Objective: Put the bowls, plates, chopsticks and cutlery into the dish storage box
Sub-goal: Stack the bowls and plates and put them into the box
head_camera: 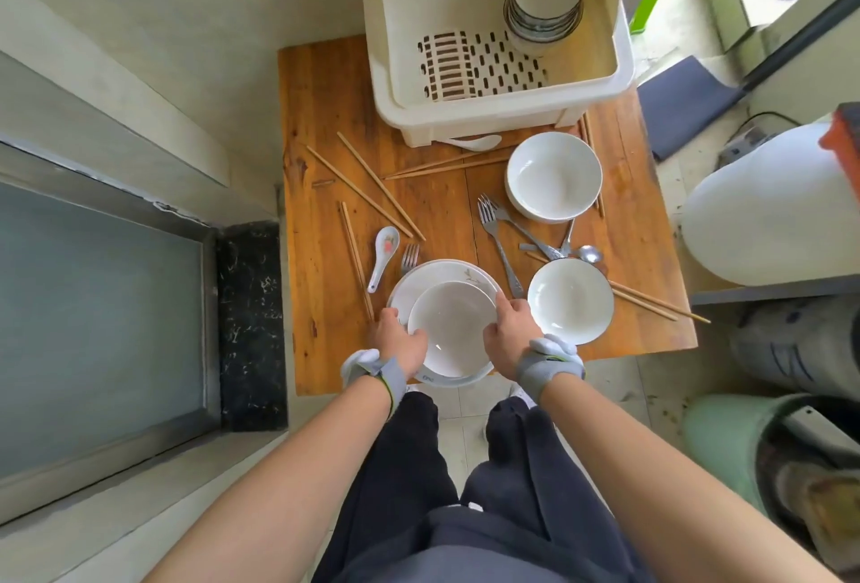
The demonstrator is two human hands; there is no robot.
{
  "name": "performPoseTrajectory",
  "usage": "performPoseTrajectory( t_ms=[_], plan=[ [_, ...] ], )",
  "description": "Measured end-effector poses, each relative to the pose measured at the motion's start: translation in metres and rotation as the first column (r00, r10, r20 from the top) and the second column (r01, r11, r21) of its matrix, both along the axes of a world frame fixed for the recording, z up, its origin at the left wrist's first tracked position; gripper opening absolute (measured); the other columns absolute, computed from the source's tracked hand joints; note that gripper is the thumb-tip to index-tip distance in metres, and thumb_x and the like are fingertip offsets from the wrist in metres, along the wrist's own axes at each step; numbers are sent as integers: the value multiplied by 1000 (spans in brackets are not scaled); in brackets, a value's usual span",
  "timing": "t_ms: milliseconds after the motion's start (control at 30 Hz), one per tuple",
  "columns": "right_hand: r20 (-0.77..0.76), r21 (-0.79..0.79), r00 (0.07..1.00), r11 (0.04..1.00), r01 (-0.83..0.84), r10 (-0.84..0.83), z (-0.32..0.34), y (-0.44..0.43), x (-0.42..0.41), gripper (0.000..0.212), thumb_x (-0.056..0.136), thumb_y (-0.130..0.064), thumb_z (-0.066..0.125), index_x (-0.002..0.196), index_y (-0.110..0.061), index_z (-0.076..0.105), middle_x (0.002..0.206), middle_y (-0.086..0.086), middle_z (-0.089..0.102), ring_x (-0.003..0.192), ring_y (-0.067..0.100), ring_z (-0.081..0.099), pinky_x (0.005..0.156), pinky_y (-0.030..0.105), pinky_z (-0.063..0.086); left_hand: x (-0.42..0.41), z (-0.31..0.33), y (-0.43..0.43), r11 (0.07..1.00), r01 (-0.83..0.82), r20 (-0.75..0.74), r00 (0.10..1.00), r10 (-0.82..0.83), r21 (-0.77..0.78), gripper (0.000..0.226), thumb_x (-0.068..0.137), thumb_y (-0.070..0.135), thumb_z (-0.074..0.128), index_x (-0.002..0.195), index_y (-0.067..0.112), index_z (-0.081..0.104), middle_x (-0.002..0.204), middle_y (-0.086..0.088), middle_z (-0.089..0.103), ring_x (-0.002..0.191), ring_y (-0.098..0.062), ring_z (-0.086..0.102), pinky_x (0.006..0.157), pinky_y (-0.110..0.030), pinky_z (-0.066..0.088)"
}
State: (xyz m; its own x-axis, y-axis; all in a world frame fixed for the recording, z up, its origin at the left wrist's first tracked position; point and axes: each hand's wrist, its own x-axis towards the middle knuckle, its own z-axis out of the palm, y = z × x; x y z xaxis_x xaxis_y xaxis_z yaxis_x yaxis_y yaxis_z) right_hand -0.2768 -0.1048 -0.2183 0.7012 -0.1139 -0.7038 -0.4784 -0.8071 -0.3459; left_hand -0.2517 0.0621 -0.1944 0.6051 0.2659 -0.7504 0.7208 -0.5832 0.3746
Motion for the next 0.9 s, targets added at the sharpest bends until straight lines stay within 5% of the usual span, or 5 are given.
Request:
performPoseTrajectory(
  t_ms=[267,467,733,833,900],
  plan=[
    [43,77,964,963,258,-262,-1,5,-1,56,95,-49,43,145,-26,36,140,7,40,109,33,59,94,45,52,2,-8,-1,956,253,-7,967,-255,147,50,85,28,61,132,20,49,137,-9,43,125,-31,42,105,-39,38],
    [85,-7,888,891,454,-452,-3,-1,-5,58,87,-73,38,106,-20,51,107,4,50,82,20,55,76,39,52,11,-12,-1,936,312,22,947,-320,161,42,90,26,57,131,19,52,128,-11,48,117,-32,49,97,-37,43],
    [259,-107,503,493,863,-825,-13,-33,-22,62,91,-37,59,140,-8,33,139,19,32,110,47,55,94,45,41,18,-22,0,943,313,21,948,-317,113,33,100,14,39,128,10,56,127,-15,61,116,-36,56,96,-39,45],
    [12,-40,390,390,920,-921,-27,-52,-18,76,91,-41,56,149,-8,18,145,22,38,120,45,52,103,50,39,15,-25,-4,948,305,-12,952,-305,89,35,100,13,38,132,9,51,131,-16,58,119,-37,53,100,-41,46],
    [-171,73,221,211,975,-960,-34,-61,-14,60,95,-30,50,144,-6,24,131,17,49,94,40,65,77,48,56,12,-29,-7,961,271,-28,963,-270,58,35,100,12,37,132,8,50,131,-16,57,119,-38,53,98,-40,46]
  ],
)
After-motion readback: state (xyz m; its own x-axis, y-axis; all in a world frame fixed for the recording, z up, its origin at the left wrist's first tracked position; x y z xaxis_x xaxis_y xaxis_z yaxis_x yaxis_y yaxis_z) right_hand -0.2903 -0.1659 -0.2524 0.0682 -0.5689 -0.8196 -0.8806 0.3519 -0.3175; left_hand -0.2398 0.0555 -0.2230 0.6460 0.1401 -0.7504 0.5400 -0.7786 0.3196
